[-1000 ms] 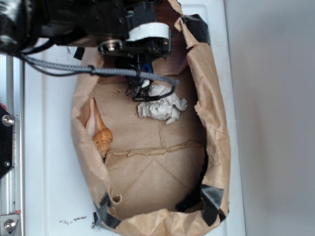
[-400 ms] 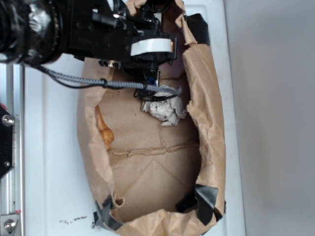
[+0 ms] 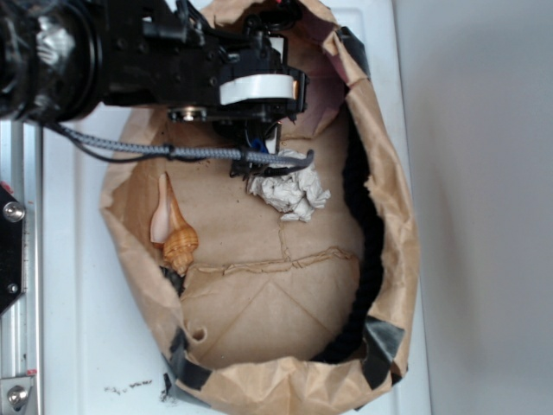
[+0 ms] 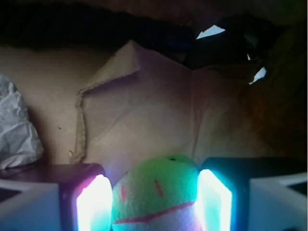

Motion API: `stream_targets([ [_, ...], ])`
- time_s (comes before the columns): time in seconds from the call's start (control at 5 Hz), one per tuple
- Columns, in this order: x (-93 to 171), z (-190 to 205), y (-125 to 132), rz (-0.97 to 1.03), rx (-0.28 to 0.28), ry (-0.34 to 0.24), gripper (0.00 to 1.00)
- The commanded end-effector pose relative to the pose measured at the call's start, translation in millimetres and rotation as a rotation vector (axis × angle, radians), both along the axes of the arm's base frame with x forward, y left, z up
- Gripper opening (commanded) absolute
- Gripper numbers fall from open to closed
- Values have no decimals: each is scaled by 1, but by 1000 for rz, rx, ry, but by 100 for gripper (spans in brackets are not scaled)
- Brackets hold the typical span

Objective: Grab the green animal.

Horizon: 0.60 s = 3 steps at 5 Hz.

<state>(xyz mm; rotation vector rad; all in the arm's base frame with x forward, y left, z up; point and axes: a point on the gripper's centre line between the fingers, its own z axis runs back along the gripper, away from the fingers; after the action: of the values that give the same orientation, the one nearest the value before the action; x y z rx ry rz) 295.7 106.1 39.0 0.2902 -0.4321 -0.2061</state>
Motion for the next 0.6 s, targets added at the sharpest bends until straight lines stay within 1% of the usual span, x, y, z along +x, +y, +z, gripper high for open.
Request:
stream_targets([
  [0.0, -10, 30, -3, -15, -58, -28, 0],
  [0.2, -22, 58, -3, -22, -138, -34, 0],
  [0.4, -42, 101, 0, 0, -224, -4, 0],
])
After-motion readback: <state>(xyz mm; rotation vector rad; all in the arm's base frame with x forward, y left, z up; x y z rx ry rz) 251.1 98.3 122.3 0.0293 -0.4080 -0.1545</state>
